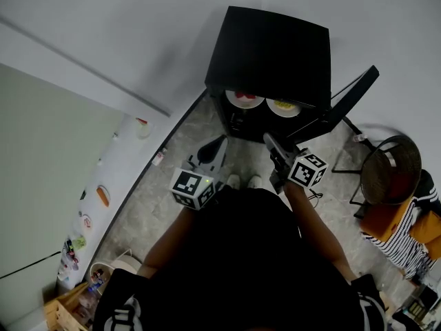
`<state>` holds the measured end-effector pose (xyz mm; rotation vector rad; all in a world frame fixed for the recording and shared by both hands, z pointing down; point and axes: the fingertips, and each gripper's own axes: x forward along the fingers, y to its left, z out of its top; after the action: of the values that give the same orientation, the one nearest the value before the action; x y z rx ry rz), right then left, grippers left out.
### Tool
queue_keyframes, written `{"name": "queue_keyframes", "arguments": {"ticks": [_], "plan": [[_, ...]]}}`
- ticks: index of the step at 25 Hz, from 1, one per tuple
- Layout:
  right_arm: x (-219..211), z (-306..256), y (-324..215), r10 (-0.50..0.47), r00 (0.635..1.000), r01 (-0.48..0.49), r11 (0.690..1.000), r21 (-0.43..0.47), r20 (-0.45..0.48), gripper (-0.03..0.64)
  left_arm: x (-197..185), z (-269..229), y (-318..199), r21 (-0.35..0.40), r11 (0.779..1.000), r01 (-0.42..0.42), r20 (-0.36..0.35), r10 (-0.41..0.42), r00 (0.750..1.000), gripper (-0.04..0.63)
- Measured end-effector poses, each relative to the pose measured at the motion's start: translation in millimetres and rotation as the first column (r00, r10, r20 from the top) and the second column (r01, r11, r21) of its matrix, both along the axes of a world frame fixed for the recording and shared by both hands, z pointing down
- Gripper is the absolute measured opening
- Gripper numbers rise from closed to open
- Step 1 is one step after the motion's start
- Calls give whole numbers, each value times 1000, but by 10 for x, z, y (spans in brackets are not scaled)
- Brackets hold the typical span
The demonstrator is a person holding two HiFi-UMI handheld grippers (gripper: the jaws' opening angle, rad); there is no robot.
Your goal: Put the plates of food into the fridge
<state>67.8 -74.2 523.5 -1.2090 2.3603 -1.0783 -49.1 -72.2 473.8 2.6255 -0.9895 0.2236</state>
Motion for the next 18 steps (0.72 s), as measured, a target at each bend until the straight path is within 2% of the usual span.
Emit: {"name": "queue_keyframes", "arguments": {"ticks": [5, 11, 14, 18], "plan": [[-35, -123, 124, -17, 989, 27, 997, 65, -148, 25, 31, 14, 63, 1, 1000, -12, 1, 12, 1000, 23], [-155, -337, 300, -29, 940, 85, 985, 152, -340, 25, 6, -16, 120, 11, 1000, -26, 0, 26, 1000, 23], [-195, -434, 359, -17, 920, 99, 977, 191, -391, 25, 5, -36, 135, 17, 999, -29, -2, 29, 1000, 23], [-147, -504, 392, 30, 909, 72, 971, 226, -416, 25, 30, -38, 171, 14, 999, -40, -5, 40, 999, 23]]}}
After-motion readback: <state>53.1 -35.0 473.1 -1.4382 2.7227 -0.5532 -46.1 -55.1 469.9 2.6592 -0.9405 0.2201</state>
